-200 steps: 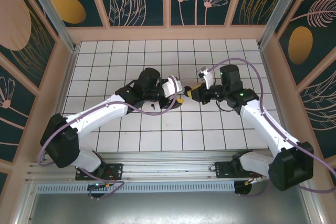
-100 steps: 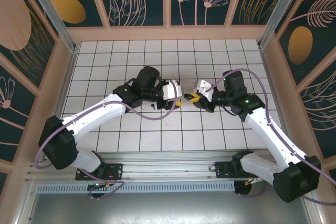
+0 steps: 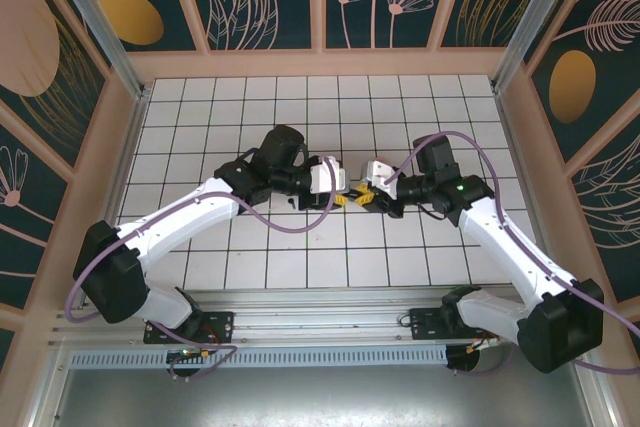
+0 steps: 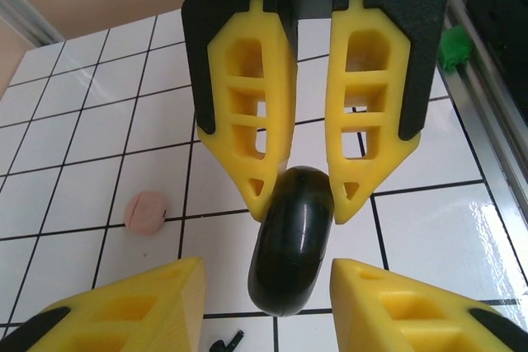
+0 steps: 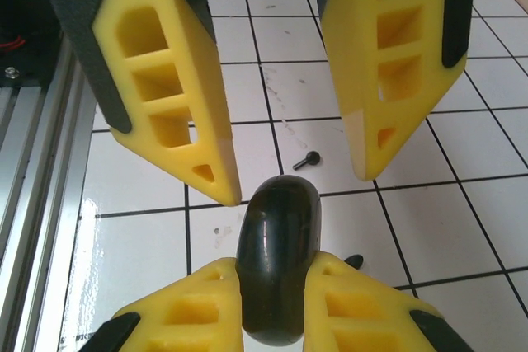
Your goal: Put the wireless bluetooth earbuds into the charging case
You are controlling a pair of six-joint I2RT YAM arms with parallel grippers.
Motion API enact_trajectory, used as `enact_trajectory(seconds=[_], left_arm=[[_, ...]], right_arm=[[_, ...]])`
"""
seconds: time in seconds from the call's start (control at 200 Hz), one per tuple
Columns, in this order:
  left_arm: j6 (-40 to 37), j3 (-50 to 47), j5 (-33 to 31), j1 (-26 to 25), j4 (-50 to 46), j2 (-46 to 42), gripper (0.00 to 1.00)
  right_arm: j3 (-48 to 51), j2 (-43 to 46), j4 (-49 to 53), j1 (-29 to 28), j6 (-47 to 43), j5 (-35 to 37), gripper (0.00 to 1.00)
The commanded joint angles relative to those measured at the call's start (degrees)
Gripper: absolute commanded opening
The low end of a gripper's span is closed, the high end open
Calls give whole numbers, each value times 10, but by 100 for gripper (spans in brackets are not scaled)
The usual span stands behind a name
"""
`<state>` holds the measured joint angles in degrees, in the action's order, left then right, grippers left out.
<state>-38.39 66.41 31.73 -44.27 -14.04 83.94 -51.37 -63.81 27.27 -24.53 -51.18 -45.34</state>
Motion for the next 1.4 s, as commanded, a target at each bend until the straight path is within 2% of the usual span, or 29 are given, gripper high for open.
enact_trajectory(seconds=[0.0,0.265,0.44,0.626,0.831,0.926,1.111,1.396], left_arm=[[-19,17,24,-4,-18,7,41],[-24,17,34,-4,-22,12,34],[-22,15,40,-4,-18,11,24],[27,-12,61,-3,41,1,20],[135,-72,116,-4,181,-12,20],[174,-85,133,-4,231,-11,20],[198,-90,143,-4,263,-11,20],[223,-82,151,-4,281,-5,20]], right_arm=[[-21,-5,-10,-5,-16,-35,11],[-23,-7,-11,-4,-23,-50,12],[-25,-6,-11,-4,-26,-50,12],[12,37,-58,17,15,-50,29],[100,139,-167,112,104,-161,37],[118,160,-194,136,133,-207,38],[113,147,-166,153,126,-267,40],[87,110,-143,153,105,-273,41]])
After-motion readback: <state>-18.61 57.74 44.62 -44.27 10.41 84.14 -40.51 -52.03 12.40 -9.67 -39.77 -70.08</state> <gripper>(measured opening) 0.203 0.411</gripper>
